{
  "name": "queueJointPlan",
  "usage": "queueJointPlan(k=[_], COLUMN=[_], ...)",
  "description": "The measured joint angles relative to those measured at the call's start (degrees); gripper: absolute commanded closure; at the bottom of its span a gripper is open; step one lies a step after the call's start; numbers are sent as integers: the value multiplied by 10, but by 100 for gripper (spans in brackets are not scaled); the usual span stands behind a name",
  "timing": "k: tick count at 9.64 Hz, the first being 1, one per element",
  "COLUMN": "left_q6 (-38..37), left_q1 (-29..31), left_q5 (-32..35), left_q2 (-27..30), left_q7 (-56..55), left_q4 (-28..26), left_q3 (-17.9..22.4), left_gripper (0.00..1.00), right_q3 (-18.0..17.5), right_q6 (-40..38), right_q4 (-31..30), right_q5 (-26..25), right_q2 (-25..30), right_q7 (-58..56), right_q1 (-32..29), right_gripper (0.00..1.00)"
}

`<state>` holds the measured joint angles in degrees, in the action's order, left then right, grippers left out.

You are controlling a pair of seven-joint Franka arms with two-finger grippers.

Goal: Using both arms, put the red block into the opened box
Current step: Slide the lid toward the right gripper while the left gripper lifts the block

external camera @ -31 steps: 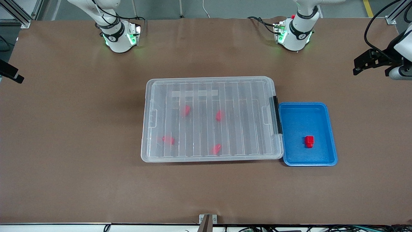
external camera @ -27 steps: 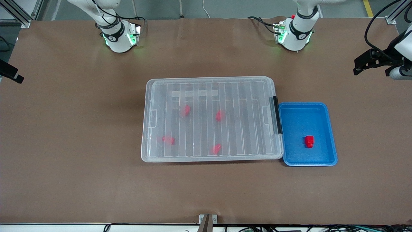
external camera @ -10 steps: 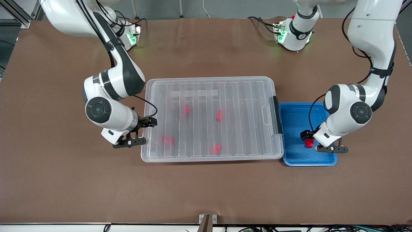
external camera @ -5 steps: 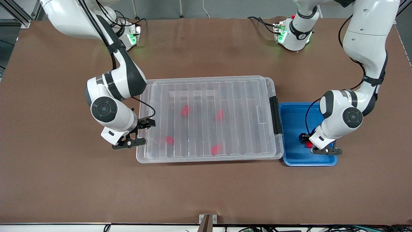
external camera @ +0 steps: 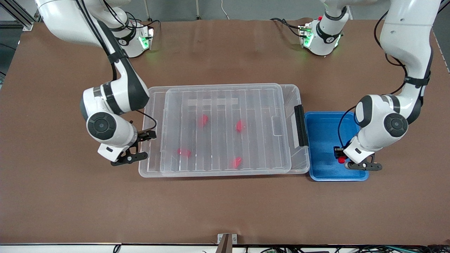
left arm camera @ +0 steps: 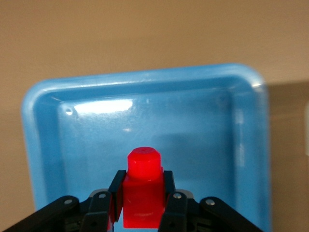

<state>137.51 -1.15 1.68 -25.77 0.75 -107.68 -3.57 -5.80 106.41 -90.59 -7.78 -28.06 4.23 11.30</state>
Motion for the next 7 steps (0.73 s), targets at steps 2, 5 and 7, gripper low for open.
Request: queueJointPlan(k=[2, 5, 7], left_q6=[-68, -108, -109], left_q1=[-3, -7, -26], left_q5=[0, 0, 0], left_q2=[58, 88, 86], left_q7=[-30, -159, -241], left_q4=[12, 17, 17], left_q3=[-42, -133, -169], left_gripper=[100, 100, 100], right_q3=[1, 4, 4], right_q6=[-15, -31, -41], right_q4=[0, 0, 0], right_q5=[-2, -12, -27], right_q2=[7, 11, 12], right_q7=[-44, -92, -111], right_q1=[-22, -51, -59], right_gripper=[0, 0, 0])
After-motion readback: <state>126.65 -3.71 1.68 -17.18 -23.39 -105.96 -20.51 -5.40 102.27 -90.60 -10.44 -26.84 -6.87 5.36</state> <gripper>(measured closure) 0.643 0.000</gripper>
